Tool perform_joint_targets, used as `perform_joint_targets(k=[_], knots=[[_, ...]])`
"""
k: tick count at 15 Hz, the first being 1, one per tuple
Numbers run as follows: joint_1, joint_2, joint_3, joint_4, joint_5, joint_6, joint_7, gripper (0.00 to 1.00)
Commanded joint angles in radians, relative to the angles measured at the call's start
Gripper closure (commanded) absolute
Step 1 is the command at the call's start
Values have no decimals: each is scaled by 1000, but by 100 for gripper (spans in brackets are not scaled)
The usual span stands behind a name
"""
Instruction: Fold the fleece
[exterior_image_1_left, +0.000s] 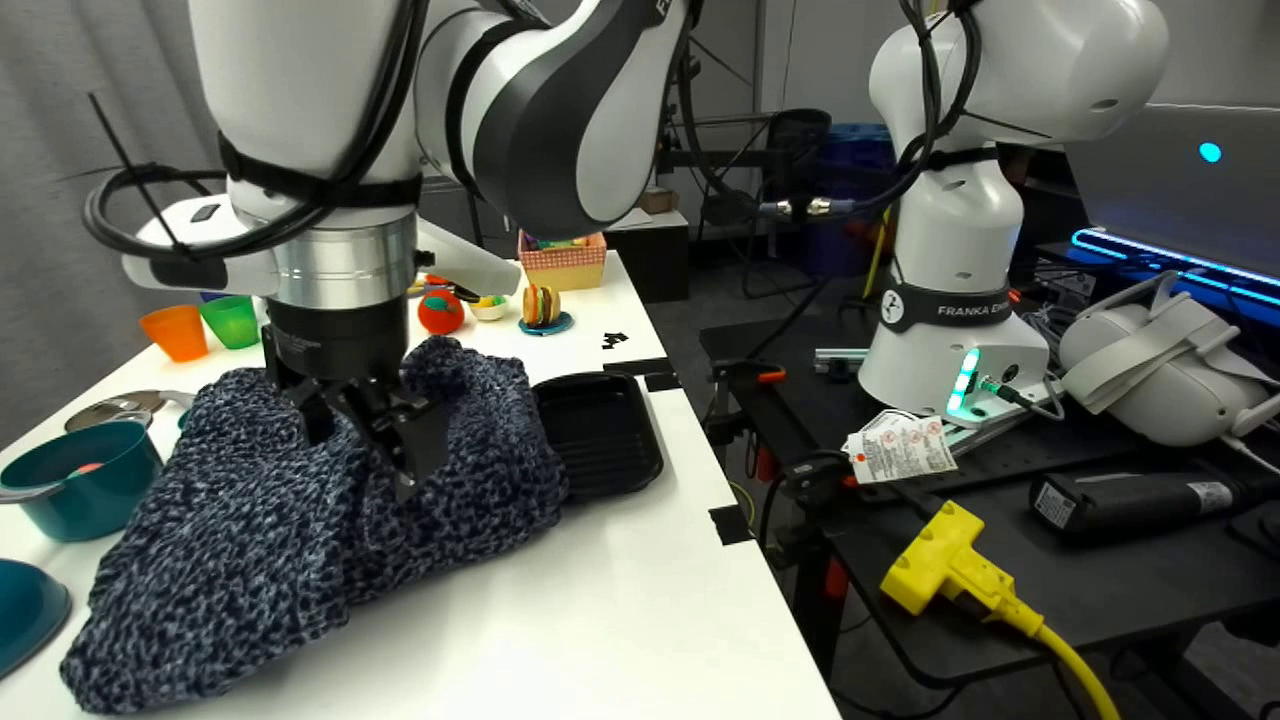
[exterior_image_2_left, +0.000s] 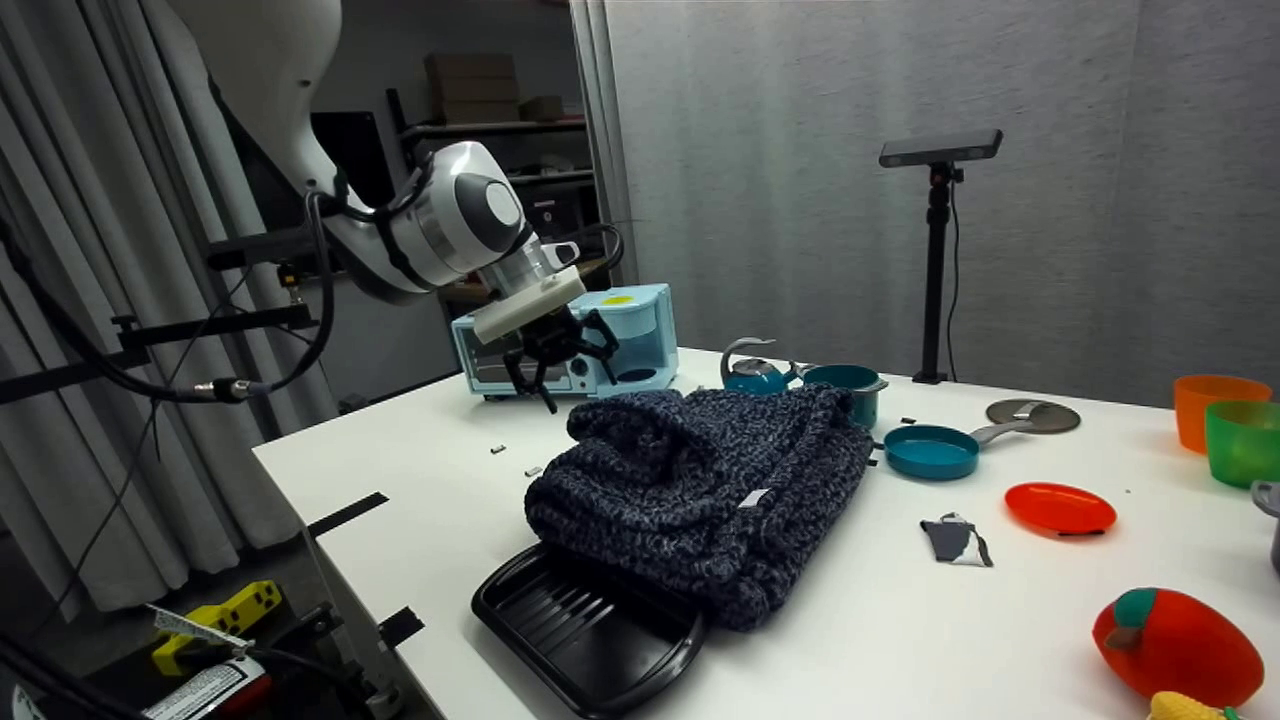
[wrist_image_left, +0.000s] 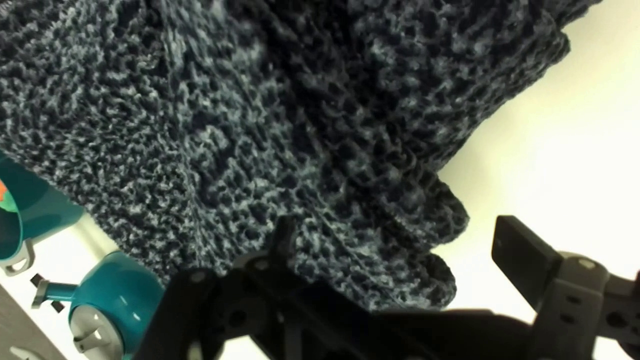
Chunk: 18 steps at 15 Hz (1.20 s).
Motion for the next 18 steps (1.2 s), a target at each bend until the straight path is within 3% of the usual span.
perform_joint_targets(k=[1,6,17,18], knots=[[8,53,-37,40,-39,6,-49,0],[9,100,-56,106,-96,12,-62,0],[-3,162,-31,172,-36,11,-88,0],[-2,165,-33,172,-38,11,-87,9]])
